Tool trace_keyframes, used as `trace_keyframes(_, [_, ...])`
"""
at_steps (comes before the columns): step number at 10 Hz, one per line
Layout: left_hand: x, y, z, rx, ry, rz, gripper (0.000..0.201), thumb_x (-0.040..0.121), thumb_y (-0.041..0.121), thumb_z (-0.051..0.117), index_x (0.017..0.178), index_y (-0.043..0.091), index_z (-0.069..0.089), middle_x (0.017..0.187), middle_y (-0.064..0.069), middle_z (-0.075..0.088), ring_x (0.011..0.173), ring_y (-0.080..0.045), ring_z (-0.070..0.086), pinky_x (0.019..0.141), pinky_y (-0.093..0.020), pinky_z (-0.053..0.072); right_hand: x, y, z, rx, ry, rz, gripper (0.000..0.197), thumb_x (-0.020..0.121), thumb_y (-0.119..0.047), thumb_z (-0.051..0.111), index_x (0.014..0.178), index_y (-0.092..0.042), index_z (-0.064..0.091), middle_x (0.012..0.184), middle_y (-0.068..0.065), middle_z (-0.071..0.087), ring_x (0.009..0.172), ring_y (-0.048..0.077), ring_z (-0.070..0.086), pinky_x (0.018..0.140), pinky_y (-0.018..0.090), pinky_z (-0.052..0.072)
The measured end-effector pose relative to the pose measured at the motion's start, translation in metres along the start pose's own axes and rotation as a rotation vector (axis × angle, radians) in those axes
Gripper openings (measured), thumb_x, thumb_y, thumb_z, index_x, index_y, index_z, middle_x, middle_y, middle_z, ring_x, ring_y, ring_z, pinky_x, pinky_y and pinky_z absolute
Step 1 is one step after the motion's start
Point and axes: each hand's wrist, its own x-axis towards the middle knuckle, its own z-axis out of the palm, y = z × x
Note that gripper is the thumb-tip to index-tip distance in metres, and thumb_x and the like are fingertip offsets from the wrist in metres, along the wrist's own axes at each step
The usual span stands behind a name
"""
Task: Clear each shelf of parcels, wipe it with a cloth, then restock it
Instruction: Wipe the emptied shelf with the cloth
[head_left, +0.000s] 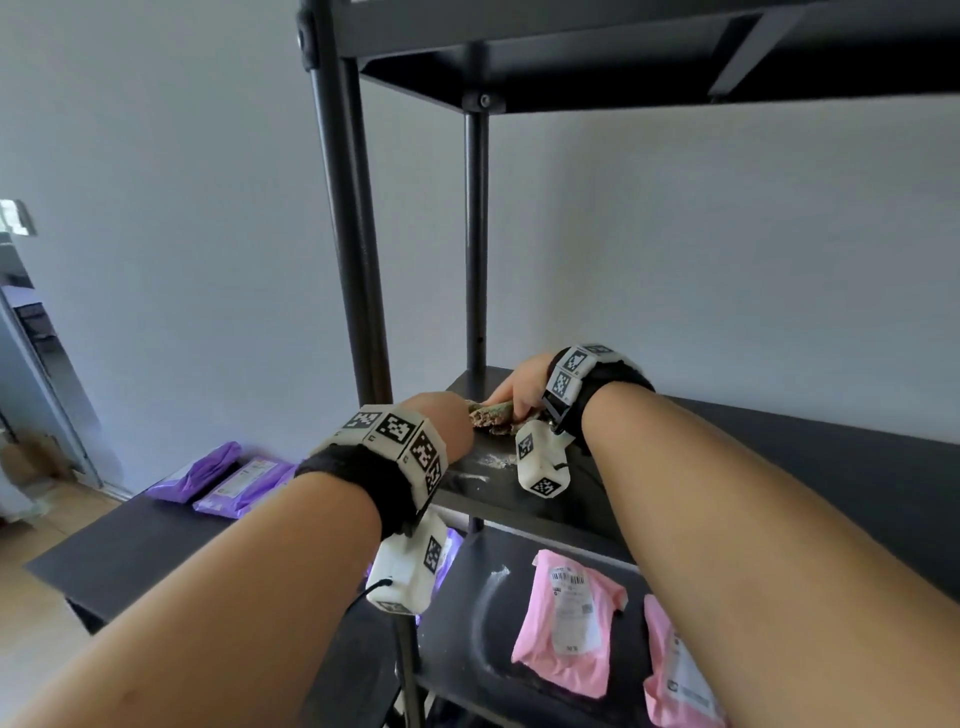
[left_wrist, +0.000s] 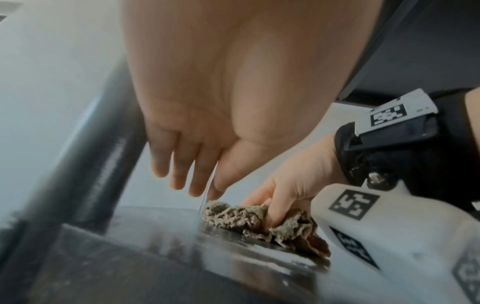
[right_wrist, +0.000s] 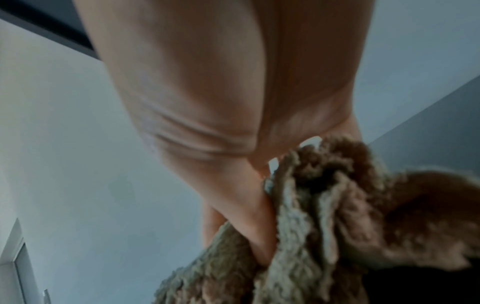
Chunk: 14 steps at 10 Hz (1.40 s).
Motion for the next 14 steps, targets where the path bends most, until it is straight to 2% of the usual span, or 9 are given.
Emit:
trace_keyframes(2, [-0.040,-0.014,0.008,0.095,0.061,0.105,0.036,0.097,0.009,0.040,0.130,0.005,0.053,0.132,-0.010,0.054,0.121,-0.027,0.052,0.098,-0.032,0.043,-0.041,-0.021,0.035,0.135,0.123,0.143,0.048,0.090,-0.015,0.060,0.131,-0.039,0.057,0.125,-0.006,0.064,0.103,0.018,0.061,0.095,0.032,0.049])
trace_keyframes(4, [-0.072,-0.038,0.019,-0.027,0.168,0.130,0.040,0.097,0.009,0.042,0.137,0.005,0.043,0.136,-0.005,0.050,0.125,-0.024,0.050,0.102,-0.033,0.044,-0.078,-0.058,0.057,0.043,0.148,0.212,0.044,0.086,-0.027,0.060,0.126,-0.046,0.059,0.110,-0.005,0.069,0.098,0.023,0.066,0.092,0.040,0.053])
trace_keyframes(7, [-0.099,-0.072,0.033,-0.162,0.160,0.004,0.030,0.091,0.009,0.041,0.115,0.009,0.059,0.114,-0.010,0.062,0.103,-0.027,0.059,0.081,-0.030,0.046,-0.097,-0.059,0.067,-0.027,0.217,0.616,0.040,0.101,-0.022,0.042,0.134,0.000,0.049,0.136,0.015,0.052,0.125,0.032,0.051,0.100,0.034,0.041])
trace_keyframes(8, [-0.095,-0.079,0.039,-0.171,0.161,-0.014,0.032,0.093,0.011,0.040,0.119,0.010,0.059,0.118,-0.009,0.062,0.106,-0.026,0.059,0.085,-0.031,0.047,-0.078,-0.043,0.072,0.002,0.155,0.683,0.049,0.098,-0.037,0.041,0.136,-0.008,0.049,0.137,0.010,0.052,0.122,0.034,0.053,0.103,0.042,0.044])
trace_keyframes(9, [-0.090,-0.082,0.040,-0.173,0.149,-0.064,0.033,0.092,0.007,0.038,0.118,0.009,0.059,0.119,-0.010,0.061,0.109,-0.027,0.058,0.087,-0.031,0.047,0.027,0.035,0.074,-0.015,0.123,0.555,0.062,0.066,-0.058,0.045,0.114,-0.025,0.062,0.117,-0.001,0.063,0.099,0.031,0.062,0.093,0.047,0.049])
trace_keyframes(10, [-0.083,-0.084,0.038,-0.169,0.134,-0.094,0.028,0.092,0.007,0.038,0.109,0.007,0.060,0.113,-0.011,0.063,0.102,-0.027,0.059,0.082,-0.031,0.047,-0.013,-0.033,0.061,0.077,0.204,0.550,0.036,0.083,-0.050,0.052,0.091,-0.017,0.064,0.098,0.004,0.066,0.093,0.031,0.062,0.094,0.044,0.049])
trace_keyframes(11, [-0.072,-0.085,0.040,-0.179,0.131,-0.126,0.031,0.092,0.008,0.038,0.113,0.009,0.060,0.115,-0.009,0.062,0.103,-0.026,0.059,0.084,-0.031,0.047,-0.046,-0.088,0.052,0.359,0.307,0.380,0.038,0.095,-0.020,0.053,0.130,-0.004,0.055,0.125,0.012,0.058,0.117,0.031,0.056,0.089,0.033,0.048])
trace_keyframes(13, [-0.059,-0.089,0.042,-0.129,0.111,-0.161,0.021,0.088,0.009,0.038,0.096,0.014,0.058,0.105,-0.007,0.062,0.087,-0.025,0.056,0.080,-0.033,0.049,-0.030,-0.086,0.025,0.322,0.411,0.319,0.039,0.097,-0.026,0.055,0.128,-0.004,0.058,0.124,0.011,0.061,0.112,0.027,0.060,0.076,0.024,0.048])
trace_keyframes(14, [-0.051,-0.094,0.042,-0.123,0.100,-0.200,0.039,0.084,0.007,0.038,0.116,0.014,0.060,0.114,-0.007,0.062,0.101,-0.028,0.060,0.088,-0.036,0.050,-0.032,-0.070,0.019,0.395,0.526,0.406,0.034,0.097,-0.019,0.051,0.125,-0.001,0.056,0.120,0.015,0.057,0.117,0.033,0.056,0.084,0.029,0.051])
